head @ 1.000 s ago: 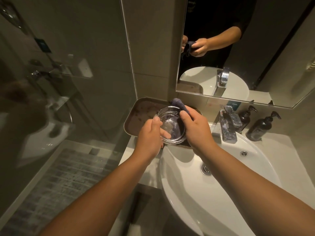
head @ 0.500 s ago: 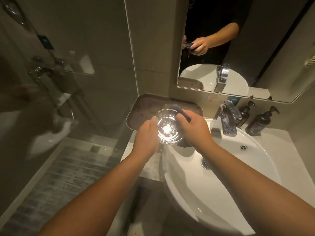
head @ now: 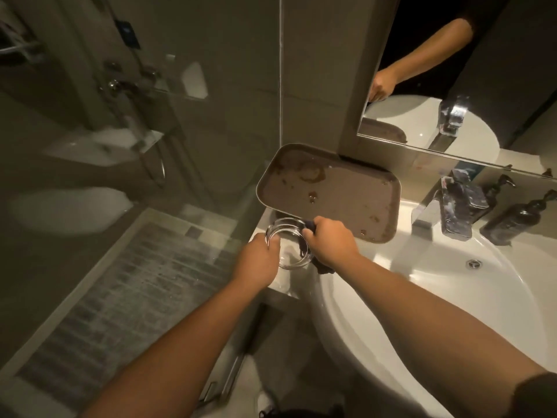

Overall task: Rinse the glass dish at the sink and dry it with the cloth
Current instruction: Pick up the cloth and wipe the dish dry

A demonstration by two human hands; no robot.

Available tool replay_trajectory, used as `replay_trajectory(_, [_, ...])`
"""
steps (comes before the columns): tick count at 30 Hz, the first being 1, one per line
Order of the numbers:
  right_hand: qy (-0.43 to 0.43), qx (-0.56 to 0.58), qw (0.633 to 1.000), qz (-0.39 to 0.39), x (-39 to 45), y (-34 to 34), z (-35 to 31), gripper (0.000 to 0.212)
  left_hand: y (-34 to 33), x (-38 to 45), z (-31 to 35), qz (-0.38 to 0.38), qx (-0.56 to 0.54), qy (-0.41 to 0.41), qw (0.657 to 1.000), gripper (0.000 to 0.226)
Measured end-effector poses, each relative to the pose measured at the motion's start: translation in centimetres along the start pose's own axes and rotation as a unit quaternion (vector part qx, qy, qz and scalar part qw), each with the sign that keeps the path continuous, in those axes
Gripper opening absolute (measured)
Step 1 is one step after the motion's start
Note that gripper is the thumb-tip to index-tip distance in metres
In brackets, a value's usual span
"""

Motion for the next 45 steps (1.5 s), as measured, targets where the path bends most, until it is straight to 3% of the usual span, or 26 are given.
replay_trajectory(6, [0.017,-0.064,0.998,-0.024,1.2,-3.7,-1.1,0.028,-0.4,0.7,-3.7,-0.022,0.171,0.013,0.985,0.045])
replay_trajectory(11, [0.030,-0.136,0.987,-0.078,2.9,-5.3,-2.5,0.022,-1.7,1.7,-6.3,-0.046,0.215,0.039,0.975,0.035])
replay_trajectory(18, [0.023,-0.222,0.962,-0.160,4.6,-7.0,-3.6,0.021,-3.2,3.0,-9.6,-0.083,0.182,0.037,0.979,0.035])
replay_trajectory(34, [-0.007,-0.211,0.964,-0.165,6.3,-9.2,-3.5,0.016,-4.2,4.6,-11.2,-0.112,0.163,0.044,0.979,0.036])
replay_trajectory(45, [-0.012,-0.198,0.972,-0.123,5.9,-8.7,-3.2,0.015,-4.0,4.4,-10.9,-0.121,0.185,0.072,0.973,0.039])
Point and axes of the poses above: each hand's wrist, its own x-axis towards the middle knuckle, its own y-axis out of the back of the hand, z = x × y, the point moved 4 cm from there along x, towards the middle knuckle, and after that the axes turned 14 degrees about -y, right-handed, at the moved point
